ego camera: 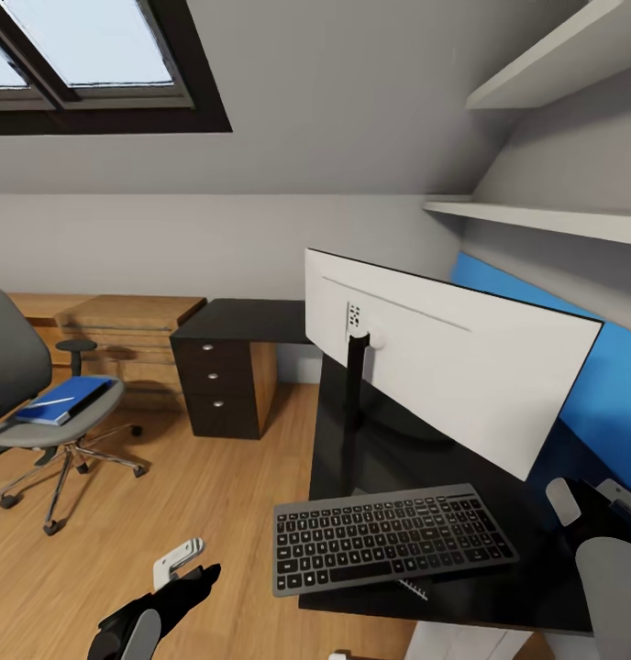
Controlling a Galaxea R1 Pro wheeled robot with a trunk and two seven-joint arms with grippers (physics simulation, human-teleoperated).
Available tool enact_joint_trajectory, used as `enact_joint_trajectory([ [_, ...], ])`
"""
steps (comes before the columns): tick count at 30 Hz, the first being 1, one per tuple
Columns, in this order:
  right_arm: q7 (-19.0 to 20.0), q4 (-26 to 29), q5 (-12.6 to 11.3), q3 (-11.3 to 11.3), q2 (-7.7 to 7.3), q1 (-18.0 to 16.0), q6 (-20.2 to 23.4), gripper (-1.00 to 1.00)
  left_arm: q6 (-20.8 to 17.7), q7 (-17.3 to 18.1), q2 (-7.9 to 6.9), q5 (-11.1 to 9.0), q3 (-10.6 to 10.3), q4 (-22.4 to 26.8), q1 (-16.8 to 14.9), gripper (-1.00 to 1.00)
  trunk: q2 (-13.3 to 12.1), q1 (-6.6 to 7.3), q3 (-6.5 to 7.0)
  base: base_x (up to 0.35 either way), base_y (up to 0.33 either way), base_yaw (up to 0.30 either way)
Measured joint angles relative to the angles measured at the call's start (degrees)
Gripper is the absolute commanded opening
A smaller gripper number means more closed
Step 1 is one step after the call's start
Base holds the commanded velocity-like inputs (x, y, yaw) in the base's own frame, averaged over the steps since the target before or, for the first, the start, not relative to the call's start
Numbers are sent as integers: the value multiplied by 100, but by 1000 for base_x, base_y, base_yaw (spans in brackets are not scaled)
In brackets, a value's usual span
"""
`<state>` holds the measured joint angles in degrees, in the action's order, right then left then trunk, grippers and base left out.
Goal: In the bedroom, organize the workspace by keeping the computer under the desk, ensuring the monitor is on the desk, placing the keyboard on the desk next to the monitor, placing the mouse on the desk next to the keyboard, moving the folder from the swivel chair onto the desk next to the mouse, stacking the notebook on top of the folder with the pen on top of the notebook, and positioning the swivel chair next to the desk.
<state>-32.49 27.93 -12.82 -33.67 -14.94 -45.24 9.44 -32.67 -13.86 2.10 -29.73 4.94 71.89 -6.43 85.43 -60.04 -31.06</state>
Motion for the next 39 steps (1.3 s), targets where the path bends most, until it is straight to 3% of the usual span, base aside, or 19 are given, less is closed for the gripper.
enact_joint_trajectory([
  [13,0,0,-1,-2,5,0,2,-100,5,20,-2,1,1,0,-1,100,-522,283,233,-304,0,0],
  [25,58,0,-19,222,37,1,2,-100,5,18,-11,8,6,-15,0,100,-523,287,234,-20,0,0],
  [39,15,23,-27,235,36,1,1,-100,5,15,-12,10,0,-26,0,100,-523,287,234,0,0,0],
])
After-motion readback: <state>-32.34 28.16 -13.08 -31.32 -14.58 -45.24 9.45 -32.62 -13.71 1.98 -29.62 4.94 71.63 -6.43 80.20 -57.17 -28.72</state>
